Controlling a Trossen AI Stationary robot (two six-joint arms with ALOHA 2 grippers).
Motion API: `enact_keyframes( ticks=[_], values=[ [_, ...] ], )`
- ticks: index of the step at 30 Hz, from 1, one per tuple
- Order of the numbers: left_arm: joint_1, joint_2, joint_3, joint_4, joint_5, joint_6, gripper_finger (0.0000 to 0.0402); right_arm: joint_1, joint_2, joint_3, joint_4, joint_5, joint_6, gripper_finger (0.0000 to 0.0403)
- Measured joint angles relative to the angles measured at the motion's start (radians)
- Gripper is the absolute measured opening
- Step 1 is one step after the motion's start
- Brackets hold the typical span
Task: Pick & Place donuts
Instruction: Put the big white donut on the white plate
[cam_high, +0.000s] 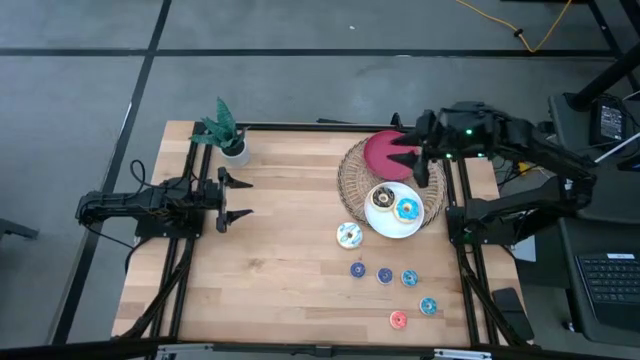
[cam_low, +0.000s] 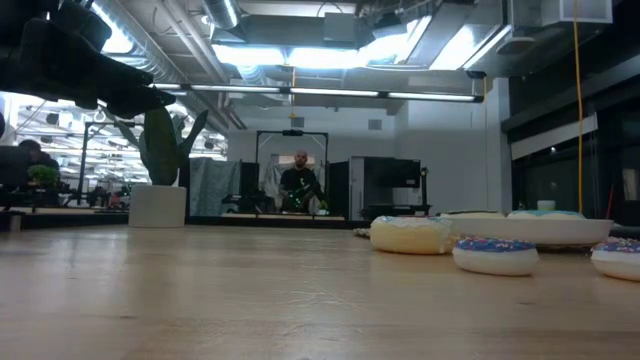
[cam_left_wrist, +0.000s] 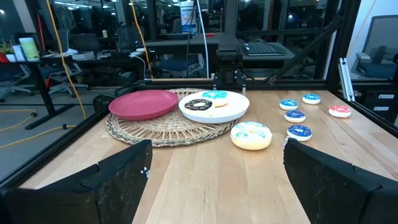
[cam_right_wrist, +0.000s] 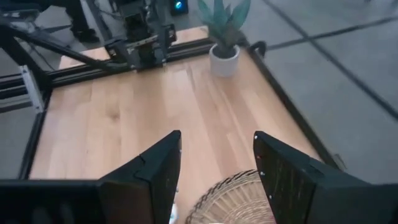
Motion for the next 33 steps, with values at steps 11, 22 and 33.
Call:
enact_keyframes(
  ticks=[11,22,33],
  values=[
    [0.000,0.000,0.000,0.000,0.000,0.000,0.0353,0.122,0.031,-0.187,0.189,-0.065,0.016,0.0202],
    [0.000,0.000,0.000,0.000,0.000,0.000,0.0352,0.214,0.028,-0.418,0.421,-0.064,0.017,0.0202],
    [0.000,0.000,0.000,0.000,0.000,0.000,0.0353,0.279,0.033,-0.613,0.521,-0.063,0.017,0.0202]
  ],
)
